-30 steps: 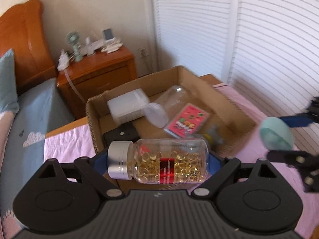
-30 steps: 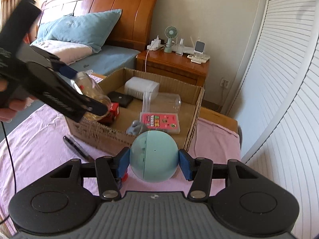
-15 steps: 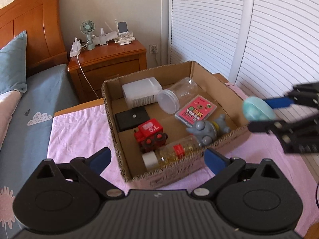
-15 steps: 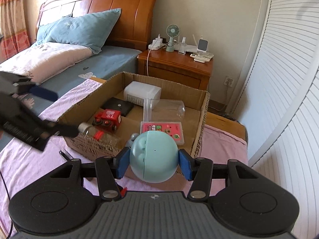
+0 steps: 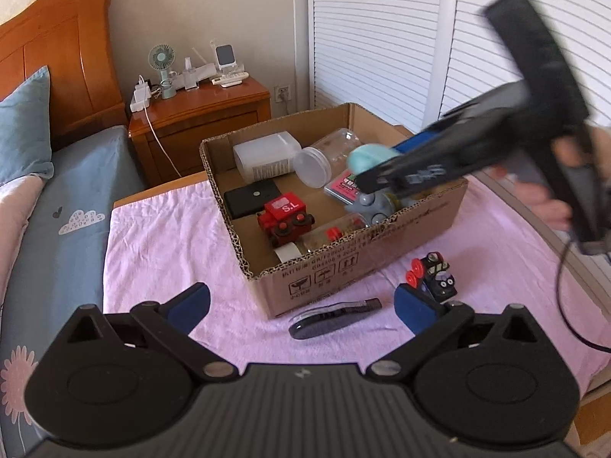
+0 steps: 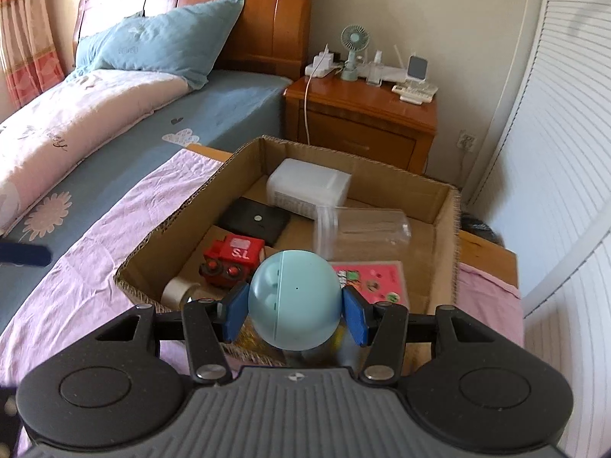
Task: Organize rigid objects
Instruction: 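Lower the blue ball into the box and open the right tool, then move the right tool to the red-wheeled toy robot while the left tool approaches the black oval case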
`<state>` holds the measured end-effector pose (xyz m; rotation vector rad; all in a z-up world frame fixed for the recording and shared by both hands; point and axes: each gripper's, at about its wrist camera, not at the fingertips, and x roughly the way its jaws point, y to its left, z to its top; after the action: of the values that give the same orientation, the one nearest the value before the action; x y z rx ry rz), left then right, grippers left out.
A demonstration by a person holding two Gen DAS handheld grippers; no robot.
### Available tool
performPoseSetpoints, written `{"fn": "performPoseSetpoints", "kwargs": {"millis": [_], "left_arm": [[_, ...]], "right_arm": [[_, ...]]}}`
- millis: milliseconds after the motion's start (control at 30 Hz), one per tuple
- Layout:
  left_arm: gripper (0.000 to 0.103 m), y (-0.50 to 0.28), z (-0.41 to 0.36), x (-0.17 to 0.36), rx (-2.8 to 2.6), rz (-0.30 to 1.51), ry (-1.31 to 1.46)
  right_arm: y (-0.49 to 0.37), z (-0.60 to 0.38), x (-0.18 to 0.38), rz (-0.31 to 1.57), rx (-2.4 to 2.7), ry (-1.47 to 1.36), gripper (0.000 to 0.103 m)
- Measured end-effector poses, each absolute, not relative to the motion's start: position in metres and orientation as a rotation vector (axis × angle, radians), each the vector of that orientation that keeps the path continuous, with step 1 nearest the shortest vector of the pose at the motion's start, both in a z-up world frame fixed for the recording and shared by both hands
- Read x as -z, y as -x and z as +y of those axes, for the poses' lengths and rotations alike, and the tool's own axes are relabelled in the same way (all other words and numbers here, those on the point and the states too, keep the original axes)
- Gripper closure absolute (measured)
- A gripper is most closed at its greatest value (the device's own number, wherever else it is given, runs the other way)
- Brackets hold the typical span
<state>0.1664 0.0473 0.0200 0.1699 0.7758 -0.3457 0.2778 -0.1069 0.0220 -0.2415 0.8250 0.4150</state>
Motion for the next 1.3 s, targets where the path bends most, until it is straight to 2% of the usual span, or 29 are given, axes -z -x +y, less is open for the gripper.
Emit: {"fn": "performPoseSetpoints", "kwargs": {"millis": [300,333,433,600,967,1300], "left_arm": [[0.001,-0.158,0.060,-0.029,0.335,0.762,-0.171],[0.001,-0.157,0.061,-0.029,0.334,0.761,-0.171],[0.001,-0.152,0.061,-0.030,0.324,0.764,-0.173],[0.001,-0.142,0.060,-0.036,0.309,0.761,-0.178],[0.001,-0.109,0.054,-0.055,0.217,0.735,-0.186],[0.001,-0.100,0.055,0.001,0.073,0.795,-0.101]], "right_arm": [[-0.315,-0.079,0.003,0.889,-0.383,0.248,0.045],[-0.317,-0.079,0.004,0.889,-0.380,0.241,0.041],[-0.315,-0.081,-0.001,0.868,-0.367,0.219,0.021],[-0.295,-0.088,-0.017,0.835,-0.371,0.228,0.019],[-0.234,-0.114,-0.038,0.812,-0.349,0.226,0.003],[-0.191,-0.137,-0.001,0.869,-0.267,0.161,0.000]]}}
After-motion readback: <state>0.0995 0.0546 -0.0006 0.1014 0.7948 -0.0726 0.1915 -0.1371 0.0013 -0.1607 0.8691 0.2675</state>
